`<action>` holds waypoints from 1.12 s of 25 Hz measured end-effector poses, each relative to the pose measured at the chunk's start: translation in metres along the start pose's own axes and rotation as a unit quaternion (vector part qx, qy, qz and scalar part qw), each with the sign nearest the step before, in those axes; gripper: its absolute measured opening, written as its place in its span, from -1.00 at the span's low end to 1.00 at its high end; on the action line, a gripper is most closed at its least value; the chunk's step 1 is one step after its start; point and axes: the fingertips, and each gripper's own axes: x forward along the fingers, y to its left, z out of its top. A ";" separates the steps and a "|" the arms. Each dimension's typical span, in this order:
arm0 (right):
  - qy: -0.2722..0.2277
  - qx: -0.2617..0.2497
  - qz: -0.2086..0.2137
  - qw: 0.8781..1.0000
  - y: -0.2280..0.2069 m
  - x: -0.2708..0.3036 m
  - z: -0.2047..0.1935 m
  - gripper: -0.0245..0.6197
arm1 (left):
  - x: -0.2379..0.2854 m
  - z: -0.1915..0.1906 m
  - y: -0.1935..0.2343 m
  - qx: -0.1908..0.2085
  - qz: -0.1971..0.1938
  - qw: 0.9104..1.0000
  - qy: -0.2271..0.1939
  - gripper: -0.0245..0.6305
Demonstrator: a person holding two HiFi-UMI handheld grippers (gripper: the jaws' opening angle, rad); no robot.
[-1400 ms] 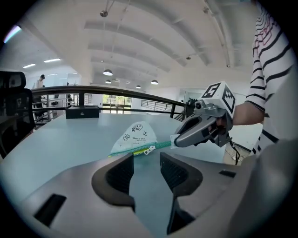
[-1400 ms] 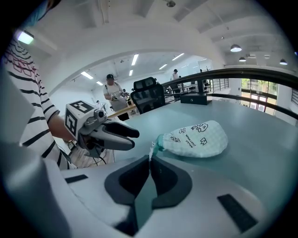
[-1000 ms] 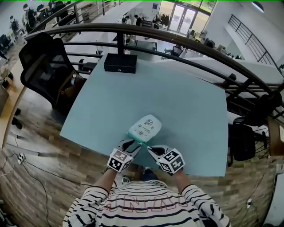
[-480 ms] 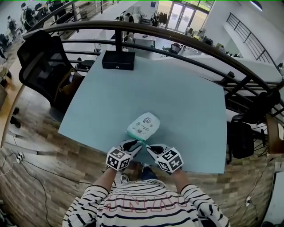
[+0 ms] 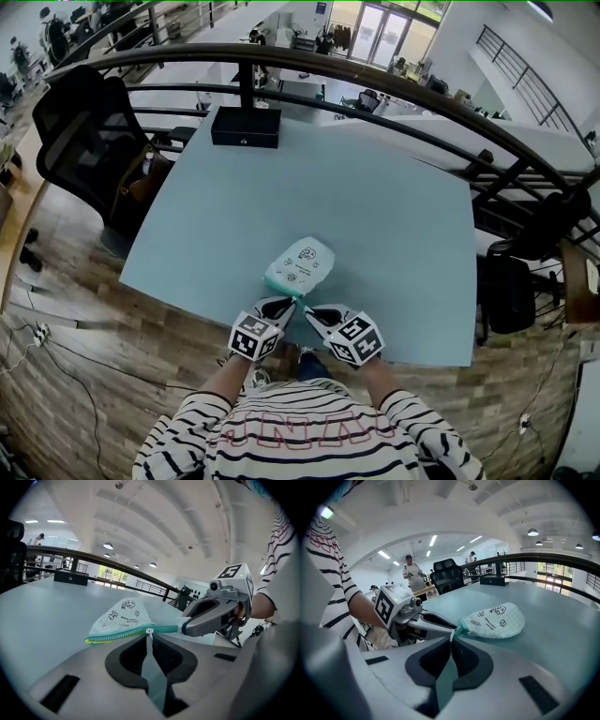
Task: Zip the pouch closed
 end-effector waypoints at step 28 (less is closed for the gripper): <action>0.007 0.008 -0.038 0.999 -0.028 -0.012 0.004 -0.81 | 0.003 0.005 0.029 -0.052 0.055 0.997 0.020 -0.85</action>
